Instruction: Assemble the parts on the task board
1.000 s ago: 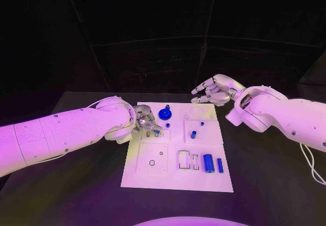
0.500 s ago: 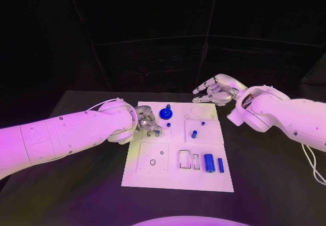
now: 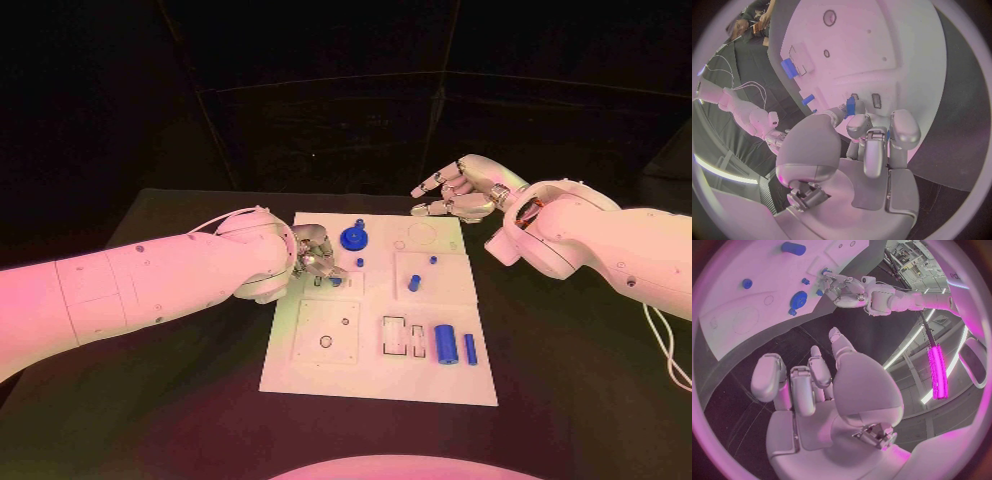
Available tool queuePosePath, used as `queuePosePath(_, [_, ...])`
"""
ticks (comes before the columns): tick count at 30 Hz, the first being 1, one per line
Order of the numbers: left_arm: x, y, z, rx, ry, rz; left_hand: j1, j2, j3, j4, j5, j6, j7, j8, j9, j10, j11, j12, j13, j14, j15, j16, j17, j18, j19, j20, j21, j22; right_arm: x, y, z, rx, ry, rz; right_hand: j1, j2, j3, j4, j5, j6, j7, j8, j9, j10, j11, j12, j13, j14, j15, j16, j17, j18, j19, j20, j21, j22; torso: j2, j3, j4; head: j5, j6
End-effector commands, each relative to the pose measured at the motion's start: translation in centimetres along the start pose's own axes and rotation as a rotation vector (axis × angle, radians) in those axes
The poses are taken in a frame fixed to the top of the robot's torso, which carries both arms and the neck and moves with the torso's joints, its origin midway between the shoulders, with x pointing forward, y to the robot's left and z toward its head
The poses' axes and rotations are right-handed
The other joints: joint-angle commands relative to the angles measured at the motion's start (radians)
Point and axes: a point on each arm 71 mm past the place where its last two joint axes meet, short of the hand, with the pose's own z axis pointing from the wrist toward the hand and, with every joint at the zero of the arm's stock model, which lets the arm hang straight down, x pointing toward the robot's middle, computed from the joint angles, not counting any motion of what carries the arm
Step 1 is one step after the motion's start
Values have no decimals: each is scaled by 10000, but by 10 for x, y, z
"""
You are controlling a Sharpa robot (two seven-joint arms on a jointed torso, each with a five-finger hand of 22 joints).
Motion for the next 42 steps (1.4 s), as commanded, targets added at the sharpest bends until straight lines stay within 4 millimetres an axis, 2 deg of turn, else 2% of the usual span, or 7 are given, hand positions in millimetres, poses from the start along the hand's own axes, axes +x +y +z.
queuePosePath(1, [1,0,0,-50,193,354,44,72,1268,-1209,45,36,-28,49,15,55,20,40,6,1074,-10,30,2634,-157,60,-13,21,3,0,2,1,-67,64,-16,71,40,-52,-8,-22,-50,-9,65,-6,-51,-14,-31,-8,634,21,-36,842,58,-77,7,-64,-9,-3,3,2,13,-3])
queuePosePath(10, [2,1,0,-91,374,554,43,57,1308,-1241,47,28,-33,51,21,28,18,-5,-48,1074,-10,30,2634,-153,49,-13,7,-15,0,1,0,-49,64,-19,71,52,-64,-1,-22,-49,-10,72,-5,-45,-14,-21,0,638,21,-30,858,55,-70,7,-60,3,-4,3,20,1,-32])
queuePosePath(17, [3,1,0,-114,404,632,43,44,1339,-1266,47,23,-33,53,25,26,16,-9,-52,1074,-10,30,2634,-155,51,-14,9,-8,0,1,1,-51,68,-18,71,52,-64,-1,-22,-49,-10,72,-5,-45,-14,-21,0,638,21,-30,858,55,-70,7,-60,3,-6,3,5,19,-47])
queuePosePath(31, [2,3,-1,-158,431,668,38,22,1392,-1311,48,17,-33,58,33,14,15,-32,-79,1074,-12,30,2634,-153,47,-15,2,-12,0,1,1,-54,82,-18,68,62,-75,6,-21,-46,-11,81,-4,-49,-14,-24,-5,636,21,-37,846,57,-73,7,-65,-6,1,-2,15,30,-73])
queuePosePath(36, [3,3,-1,-152,487,699,17,-23,1426,-1353,48,22,-34,67,41,44,14,13,-26,1074,-13,30,2634,-158,59,-16,13,12,0,1,1,-54,88,-18,68,62,-75,6,-21,-46,-11,81,-4,-49,-14,-24,-5,636,21,-37,846,57,-73,7,-65,-6,-3,0,11,32,-75])
queuePosePath(42, [4,2,-1,-133,563,721,-438,-218,1316,-1229,46,164,-61,136,72,137,6,117,80,1074,-13,30,2634,-175,111,-16,58,103,0,1,1,-55,95,-16,68,62,-75,6,-21,-46,-11,81,-4,-49,-14,-24,-5,636,21,-37,846,57,-73,7,-65,-6,1,8,3,27,-82])
